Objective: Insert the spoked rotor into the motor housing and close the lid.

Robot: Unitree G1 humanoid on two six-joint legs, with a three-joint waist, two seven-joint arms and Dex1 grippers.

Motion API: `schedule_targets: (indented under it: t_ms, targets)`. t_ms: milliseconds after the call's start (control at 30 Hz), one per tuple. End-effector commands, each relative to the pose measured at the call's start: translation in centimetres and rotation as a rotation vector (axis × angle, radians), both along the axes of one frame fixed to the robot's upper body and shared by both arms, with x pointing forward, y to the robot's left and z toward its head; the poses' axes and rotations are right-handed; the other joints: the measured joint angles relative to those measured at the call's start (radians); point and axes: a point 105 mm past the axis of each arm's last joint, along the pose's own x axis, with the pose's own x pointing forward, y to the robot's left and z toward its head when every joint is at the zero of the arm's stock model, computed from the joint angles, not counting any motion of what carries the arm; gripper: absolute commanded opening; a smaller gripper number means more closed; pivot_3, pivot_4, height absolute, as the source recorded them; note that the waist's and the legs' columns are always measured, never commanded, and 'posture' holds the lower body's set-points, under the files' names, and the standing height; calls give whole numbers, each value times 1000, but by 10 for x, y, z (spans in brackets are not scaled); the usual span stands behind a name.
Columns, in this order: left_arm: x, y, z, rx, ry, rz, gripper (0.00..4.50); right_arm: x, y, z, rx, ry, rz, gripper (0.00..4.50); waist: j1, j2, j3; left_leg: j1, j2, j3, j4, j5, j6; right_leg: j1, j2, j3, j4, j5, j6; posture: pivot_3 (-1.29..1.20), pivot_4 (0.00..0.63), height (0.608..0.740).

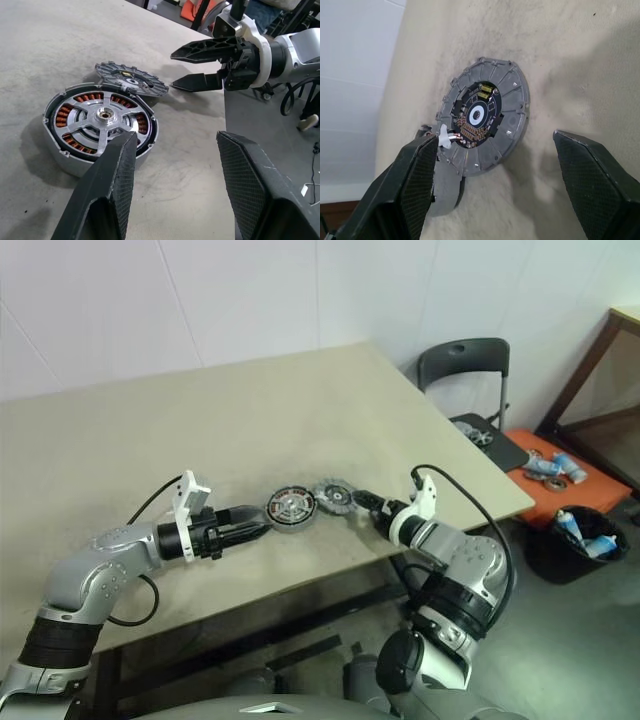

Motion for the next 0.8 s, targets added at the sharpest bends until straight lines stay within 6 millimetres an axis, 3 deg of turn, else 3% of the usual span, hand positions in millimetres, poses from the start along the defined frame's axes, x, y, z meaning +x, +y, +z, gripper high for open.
schedule_targets:
  t_ms: [33, 633, 800]
  targets:
    - [1, 2, 7, 0, -43, -6, 2701, 4, 55, 14, 135, -18, 115, 3851, 0, 0, 0, 0, 0, 0, 0, 0, 0, 0, 0, 0, 0, 0, 0, 0, 0, 740]
    - [2, 9, 0, 2, -39, 2, 2701, 22, 75, 25, 168, -37, 170, 3851, 1, 0, 0, -2, 2, 0, -2, 0, 0, 0, 2, 0, -5, 1, 1, 0, 0, 740]
    - [2, 12, -2, 4, -38, 7, 2701, 23, 65, 18, 94, -44, 144, 3851, 1, 1, 0, -3, 2, 0, -3, -1, 1, 0, 2, 0, -7, 1, 1, 0, 0, 740]
